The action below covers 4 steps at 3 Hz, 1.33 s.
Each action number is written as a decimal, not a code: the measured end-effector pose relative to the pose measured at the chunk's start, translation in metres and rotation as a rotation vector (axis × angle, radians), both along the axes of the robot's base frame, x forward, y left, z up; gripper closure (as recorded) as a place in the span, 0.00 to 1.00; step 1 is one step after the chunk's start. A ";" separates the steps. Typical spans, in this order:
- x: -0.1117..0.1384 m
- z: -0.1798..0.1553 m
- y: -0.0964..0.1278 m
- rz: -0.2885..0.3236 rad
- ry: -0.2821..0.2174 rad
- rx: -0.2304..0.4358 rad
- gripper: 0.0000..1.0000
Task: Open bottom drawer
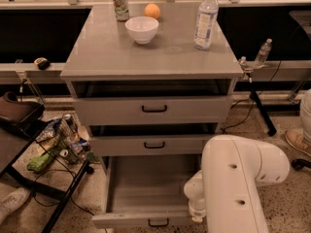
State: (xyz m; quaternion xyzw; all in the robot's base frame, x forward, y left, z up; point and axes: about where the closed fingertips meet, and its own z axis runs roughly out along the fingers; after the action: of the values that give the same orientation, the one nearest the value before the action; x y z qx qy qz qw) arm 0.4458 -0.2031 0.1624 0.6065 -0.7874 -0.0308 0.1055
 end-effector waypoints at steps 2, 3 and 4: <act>0.000 0.000 0.000 0.000 0.000 0.000 0.37; 0.000 0.000 0.000 0.000 0.000 0.000 0.14; 0.001 0.000 0.000 0.000 0.000 0.000 0.00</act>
Offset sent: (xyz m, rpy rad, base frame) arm 0.0000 0.0000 0.0000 0.0000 0.0000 0.0000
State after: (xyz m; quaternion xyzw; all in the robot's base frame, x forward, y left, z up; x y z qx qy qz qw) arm 0.4465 -0.2029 0.1625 0.6065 -0.7874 -0.0307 0.1055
